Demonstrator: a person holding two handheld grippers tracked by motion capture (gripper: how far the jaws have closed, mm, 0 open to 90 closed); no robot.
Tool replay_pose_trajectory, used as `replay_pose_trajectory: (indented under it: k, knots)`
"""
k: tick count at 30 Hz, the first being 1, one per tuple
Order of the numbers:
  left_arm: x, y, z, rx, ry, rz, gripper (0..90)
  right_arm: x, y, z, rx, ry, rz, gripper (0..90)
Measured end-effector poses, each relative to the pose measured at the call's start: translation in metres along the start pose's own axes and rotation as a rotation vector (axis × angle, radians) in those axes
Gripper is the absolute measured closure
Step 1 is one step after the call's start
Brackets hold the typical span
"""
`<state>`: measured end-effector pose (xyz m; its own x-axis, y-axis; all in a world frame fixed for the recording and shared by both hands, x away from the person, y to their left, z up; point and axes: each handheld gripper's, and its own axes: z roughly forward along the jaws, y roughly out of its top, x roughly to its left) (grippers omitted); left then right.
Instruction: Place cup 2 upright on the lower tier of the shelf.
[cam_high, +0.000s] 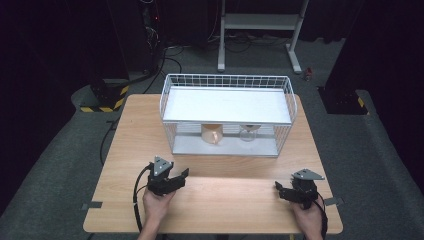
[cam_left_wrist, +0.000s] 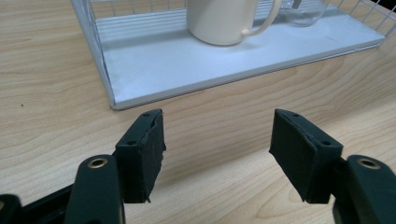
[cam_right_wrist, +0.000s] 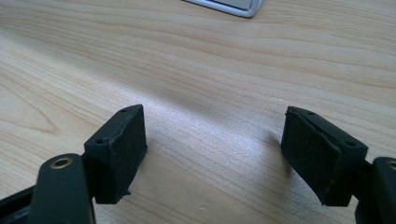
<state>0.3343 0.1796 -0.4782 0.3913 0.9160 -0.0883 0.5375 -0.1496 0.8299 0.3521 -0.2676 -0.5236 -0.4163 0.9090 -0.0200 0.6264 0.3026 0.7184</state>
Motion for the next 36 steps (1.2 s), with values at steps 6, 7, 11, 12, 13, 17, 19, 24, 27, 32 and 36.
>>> replay_pose_trajectory:
  k: [6, 7, 11, 12, 13, 17, 19, 24, 27, 32, 36]
  knots:
    - [0.002, -0.009, 0.000, 0.019, 0.013, -0.006, 35.2, 0.000, 0.000, 0.000, 0.000, 0.000, 0.000, 22.0]
    - [0.002, -0.011, 0.000, 0.021, 0.019, -0.008, 35.2, 0.000, 0.000, 0.000, 0.000, 0.000, 0.000, 22.0]
    - [0.002, -0.016, -0.001, 0.030, 0.037, 0.009, 35.0, 0.000, 0.000, 0.000, 0.000, 0.000, 0.000, 22.1]
    - [0.002, -0.017, -0.001, 0.028, 0.040, 0.007, 35.0, 0.000, 0.000, 0.000, 0.000, 0.000, 0.000, 22.1]
    - [0.002, -0.017, -0.001, 0.027, 0.042, 0.009, 35.0, 0.000, 0.000, 0.000, 0.000, 0.000, 0.000, 22.1]
    - [0.002, -0.020, -0.001, 0.035, 0.051, 0.009, 34.9, 0.000, 0.000, 0.000, 0.000, 0.000, 0.000, 22.1]
    - [0.003, -0.022, 0.000, 0.039, 0.056, 0.008, 34.9, 0.000, 0.000, 0.000, 0.000, 0.000, 0.000, 22.0]
    - [0.004, -0.028, 0.003, 0.052, 0.074, 0.018, 34.9, 0.000, 0.000, 0.000, 0.000, 0.000, 0.000, 22.1]
    - [0.006, -0.031, 0.005, 0.059, 0.082, 0.013, 34.9, 0.000, 0.000, 0.000, 0.000, 0.000, 0.000, 22.1]
    - [0.009, -0.037, 0.008, 0.069, 0.095, 0.014, 35.0, 0.000, 0.000, 0.000, 0.000, 0.000, 0.000, 22.0]
    - [0.011, -0.041, 0.011, 0.086, 0.099, 0.007, 35.0, 0.000, 0.000, 0.000, 0.000, 0.000, 0.000, 22.1]
